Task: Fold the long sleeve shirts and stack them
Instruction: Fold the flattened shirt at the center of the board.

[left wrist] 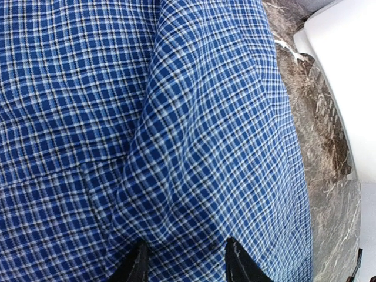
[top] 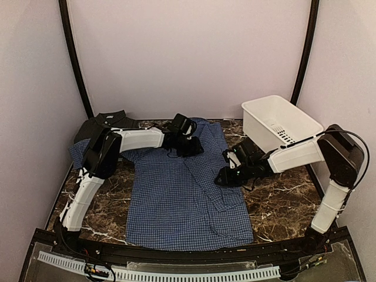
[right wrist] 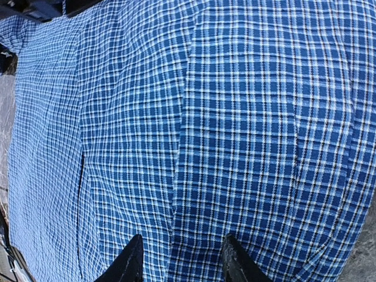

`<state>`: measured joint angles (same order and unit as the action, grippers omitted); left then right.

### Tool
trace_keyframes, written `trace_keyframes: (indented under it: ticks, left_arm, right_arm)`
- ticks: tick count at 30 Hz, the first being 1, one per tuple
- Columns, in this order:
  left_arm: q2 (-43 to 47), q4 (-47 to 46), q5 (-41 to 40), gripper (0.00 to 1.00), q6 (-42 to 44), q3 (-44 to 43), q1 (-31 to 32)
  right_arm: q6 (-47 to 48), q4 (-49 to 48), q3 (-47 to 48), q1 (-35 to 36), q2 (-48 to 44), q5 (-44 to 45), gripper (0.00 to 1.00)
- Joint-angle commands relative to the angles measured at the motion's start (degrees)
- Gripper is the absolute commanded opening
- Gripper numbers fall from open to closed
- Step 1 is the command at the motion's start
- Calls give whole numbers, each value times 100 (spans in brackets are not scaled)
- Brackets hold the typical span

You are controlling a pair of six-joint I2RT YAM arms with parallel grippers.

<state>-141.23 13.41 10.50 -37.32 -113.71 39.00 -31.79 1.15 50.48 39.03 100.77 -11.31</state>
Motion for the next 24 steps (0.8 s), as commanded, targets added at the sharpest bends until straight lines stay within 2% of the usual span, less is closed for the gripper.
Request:
trace_keyframes:
  ticks: [1, 5, 11, 19, 24]
  left_arm:
    - [-413, 388, 76, 43, -105, -741, 120]
    - [-652, 568, 94, 44, -93, -1172, 125]
    - [-652, 760, 101, 45, 100, -1440, 118]
    - [575, 1268, -323, 57, 654, -1409, -134]
    - [1402, 1462, -626, 59, 900, -872, -333]
  right_arm:
    - [-104, 291, -354, -22, 8, -61, 43]
    - [-286, 68, -511, 41, -35, -215, 43]
    - [-161, 363, -337, 40, -75, 90, 43]
    - [24, 801, 194, 44, -300, 452, 44]
    - [186, 1006, 615, 43, -420, 658, 45]
